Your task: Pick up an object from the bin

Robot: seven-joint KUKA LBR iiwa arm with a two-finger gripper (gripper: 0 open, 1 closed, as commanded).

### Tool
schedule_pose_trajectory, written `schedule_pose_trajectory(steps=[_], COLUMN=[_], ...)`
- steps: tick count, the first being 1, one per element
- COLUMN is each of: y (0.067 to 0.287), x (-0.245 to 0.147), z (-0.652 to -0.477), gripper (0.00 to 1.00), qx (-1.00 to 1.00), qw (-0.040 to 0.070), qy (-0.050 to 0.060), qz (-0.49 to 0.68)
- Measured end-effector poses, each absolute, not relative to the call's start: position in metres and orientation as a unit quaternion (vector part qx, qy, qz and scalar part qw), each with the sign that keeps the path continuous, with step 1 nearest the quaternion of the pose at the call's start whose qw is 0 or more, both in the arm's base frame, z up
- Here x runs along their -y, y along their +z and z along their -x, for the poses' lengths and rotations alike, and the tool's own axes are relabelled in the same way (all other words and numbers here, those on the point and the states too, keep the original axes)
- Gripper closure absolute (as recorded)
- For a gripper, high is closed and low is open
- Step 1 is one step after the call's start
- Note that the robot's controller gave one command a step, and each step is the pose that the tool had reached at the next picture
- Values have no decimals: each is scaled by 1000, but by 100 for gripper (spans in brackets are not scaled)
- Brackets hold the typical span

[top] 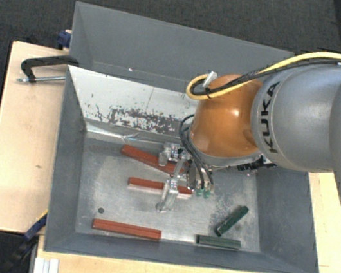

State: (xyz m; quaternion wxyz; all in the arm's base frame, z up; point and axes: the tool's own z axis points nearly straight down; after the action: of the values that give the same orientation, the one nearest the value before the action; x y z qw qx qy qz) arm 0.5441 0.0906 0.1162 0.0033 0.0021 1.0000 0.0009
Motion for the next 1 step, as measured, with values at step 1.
schedule_pose_trajectory(steps=[1], y=[70], x=[-85], z=[-534], gripper=[0], qx=[-999], qw=[2], qy=[1], qz=[-36])
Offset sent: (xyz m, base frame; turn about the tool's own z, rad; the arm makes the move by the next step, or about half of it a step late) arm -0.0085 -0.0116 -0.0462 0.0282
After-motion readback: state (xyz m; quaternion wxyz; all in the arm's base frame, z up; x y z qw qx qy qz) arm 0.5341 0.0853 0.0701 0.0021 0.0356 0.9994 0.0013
